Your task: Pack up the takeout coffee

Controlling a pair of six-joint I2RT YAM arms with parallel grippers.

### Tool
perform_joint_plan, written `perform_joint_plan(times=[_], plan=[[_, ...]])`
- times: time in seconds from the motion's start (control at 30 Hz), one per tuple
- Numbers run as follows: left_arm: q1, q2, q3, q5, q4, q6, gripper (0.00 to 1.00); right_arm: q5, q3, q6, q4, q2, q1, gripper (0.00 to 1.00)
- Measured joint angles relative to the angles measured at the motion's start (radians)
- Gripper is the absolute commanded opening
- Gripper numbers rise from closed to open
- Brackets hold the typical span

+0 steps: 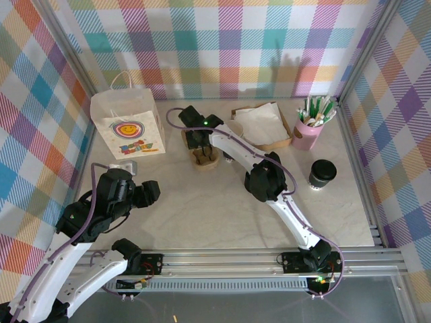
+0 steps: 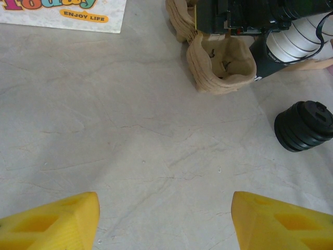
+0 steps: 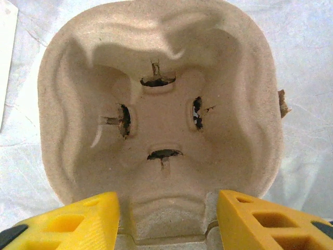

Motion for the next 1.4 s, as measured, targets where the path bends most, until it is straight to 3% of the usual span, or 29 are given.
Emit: perform_joint_plan(times=[0.37,0.7,1.4], plan=[[0.0,-0.019,-0.018,0.0,0.0,-0.019,0.67,0.002,0.001,0.001,-0.041,-0.021,0.01,0.49],[0.0,-0.021,-0.019,0.001,0.0,-0.022,0.67,-0.015,0.0,0.005,-0.082,-0.025,0.014,0.53],[0.0,-0.033,-0.029,0.011,-0.001,-0.026,0.67,-0.019,-0.037,0.004,-0.03,-0.037,0.008,0.49]])
